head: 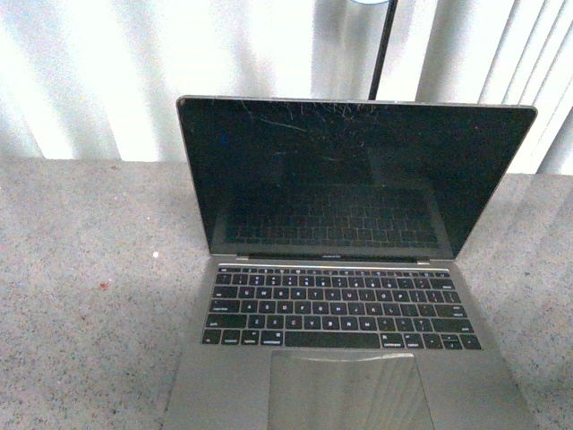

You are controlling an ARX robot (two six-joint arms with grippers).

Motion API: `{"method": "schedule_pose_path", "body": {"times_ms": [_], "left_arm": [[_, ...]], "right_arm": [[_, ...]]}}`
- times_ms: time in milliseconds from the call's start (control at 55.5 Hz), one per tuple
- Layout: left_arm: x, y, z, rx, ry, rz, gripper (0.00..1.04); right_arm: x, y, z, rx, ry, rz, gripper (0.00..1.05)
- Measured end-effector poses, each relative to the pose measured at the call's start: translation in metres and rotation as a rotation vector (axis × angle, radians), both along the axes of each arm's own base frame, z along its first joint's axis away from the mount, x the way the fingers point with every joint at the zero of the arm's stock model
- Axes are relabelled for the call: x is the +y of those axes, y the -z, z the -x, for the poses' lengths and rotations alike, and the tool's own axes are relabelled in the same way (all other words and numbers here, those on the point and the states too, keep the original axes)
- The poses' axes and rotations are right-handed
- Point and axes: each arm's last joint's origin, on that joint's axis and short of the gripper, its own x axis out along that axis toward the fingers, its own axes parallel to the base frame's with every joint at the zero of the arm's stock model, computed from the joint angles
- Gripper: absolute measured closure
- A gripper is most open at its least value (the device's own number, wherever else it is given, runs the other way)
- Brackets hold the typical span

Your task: Close laptop

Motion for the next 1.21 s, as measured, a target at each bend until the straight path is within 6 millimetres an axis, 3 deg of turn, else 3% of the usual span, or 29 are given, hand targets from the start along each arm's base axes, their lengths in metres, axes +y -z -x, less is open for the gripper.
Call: {"method": "schedule_pose_path", "body": {"times_ms": [108,198,324,450,541,739,829,1063,1207], "left_arm": [[0.0,0.0,0.0,0.0,0.0,0.0,0.07],[0.0,0.001,-0.003,0.15,0.027,0.133,0.07],[0.0,-0.026,-0.029,0.156,0.151,0.274,0.07],[-0.023,-0.088,-0.102,0.005,0.44,0.129,0.07],[-0.053,-0.093,-0.151,0.053,0.575,0.007,0.07],[-0.09,-0.099,-0.204,0.044,0.66,-0.146,0.07],[-0.1,-0.093,-0.227,0.087,0.643,-0.197,0.07],[-0.124,-0.103,-0.264,0.09,0.604,-0.276,0.07],[-0.136,-0.105,-0.276,0.099,0.611,-0.327,0.29]], "right_arm": [[0.0,0.001,0.0,0.028,0.005,0.005,0.07],[0.005,0.001,-0.002,0.326,-0.019,0.148,0.07],[0.004,-0.015,-0.019,0.287,-0.166,0.309,0.07],[-0.013,-0.076,-0.074,0.083,-0.199,0.525,0.07],[-0.023,-0.093,-0.115,0.077,-0.232,0.56,0.07],[-0.032,-0.109,-0.164,0.004,-0.343,0.599,0.07],[-0.033,-0.102,-0.189,0.039,-0.41,0.609,0.26],[-0.024,-0.099,-0.22,0.082,-0.532,0.635,0.65],[-0.018,-0.1,-0.23,0.092,-0.572,0.652,0.9]]}}
